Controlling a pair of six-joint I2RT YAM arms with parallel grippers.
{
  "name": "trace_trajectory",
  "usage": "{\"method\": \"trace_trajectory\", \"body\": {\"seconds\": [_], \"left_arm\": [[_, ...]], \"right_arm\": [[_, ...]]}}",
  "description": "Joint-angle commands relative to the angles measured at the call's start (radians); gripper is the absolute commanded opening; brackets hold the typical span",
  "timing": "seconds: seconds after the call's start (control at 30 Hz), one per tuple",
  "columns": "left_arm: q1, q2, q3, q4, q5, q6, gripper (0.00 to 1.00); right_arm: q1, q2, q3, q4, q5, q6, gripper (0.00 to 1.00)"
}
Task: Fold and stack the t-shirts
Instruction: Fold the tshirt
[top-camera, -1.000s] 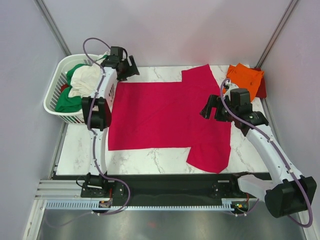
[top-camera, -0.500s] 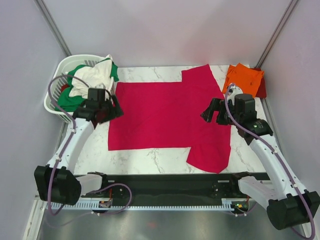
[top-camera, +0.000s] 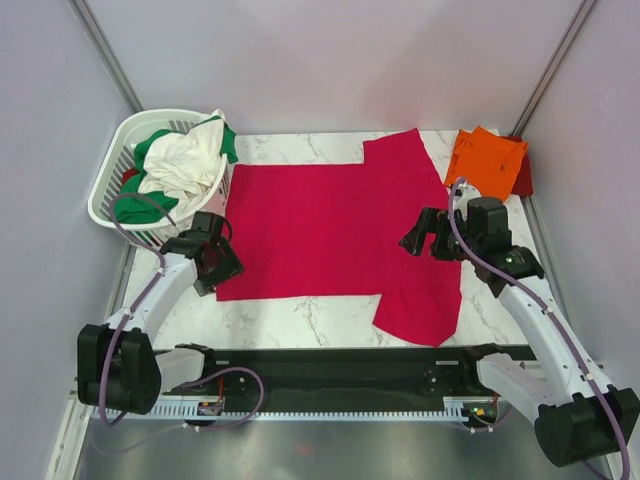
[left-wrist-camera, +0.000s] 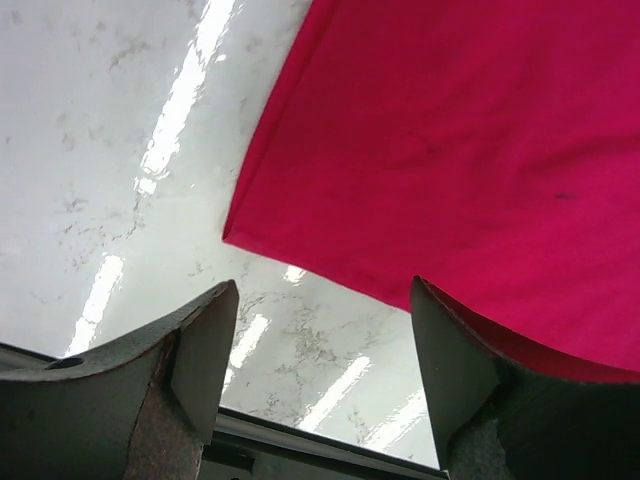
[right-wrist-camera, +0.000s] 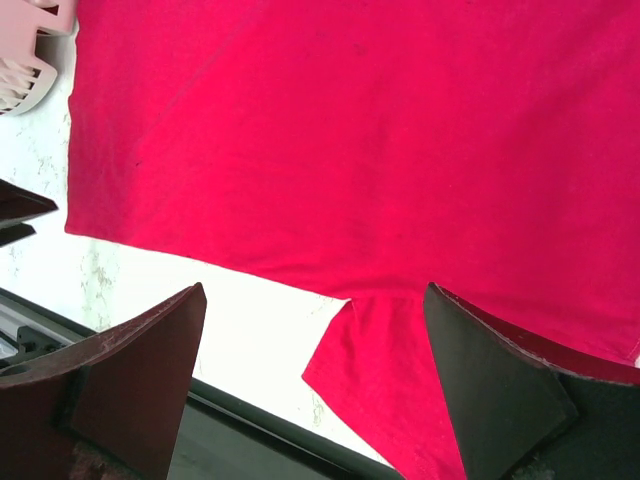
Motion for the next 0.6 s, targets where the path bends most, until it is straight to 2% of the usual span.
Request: {"method": "trace_trajectory", "body": {"seconds": [0.0, 0.1, 0.13, 0.27, 0.57], "left_arm": [[-0.003, 0.014, -0.048, 0.001, -0.075, -0.119, 0.77], [0.004, 0.034, -0.072, 0.001, -0.075, -0.119, 0.77], [0.005, 0.040, -0.075, 0.024, -0.130, -0.159, 0.76], [0.007, 0.063, -0.077, 0.042, -0.150, -0.142, 0.70], [0.008, 0.074, -0.112, 0.073, -0.167, -0.164, 0.68]], "right_arm": [[0.004, -0.021, 0.006, 0.000, -0.028, -0.004, 0.98], [0.006, -0.018, 0.000, 0.006, -0.033, -0.009, 0.98], [0.009, -0.016, 0.000, 0.008, -0.035, -0.009, 0.98], [0.012, -0.007, -0.003, 0.017, -0.035, -0.007, 0.98], [0.013, 0.005, -0.005, 0.020, -0.033, -0.010, 0.98]]}}
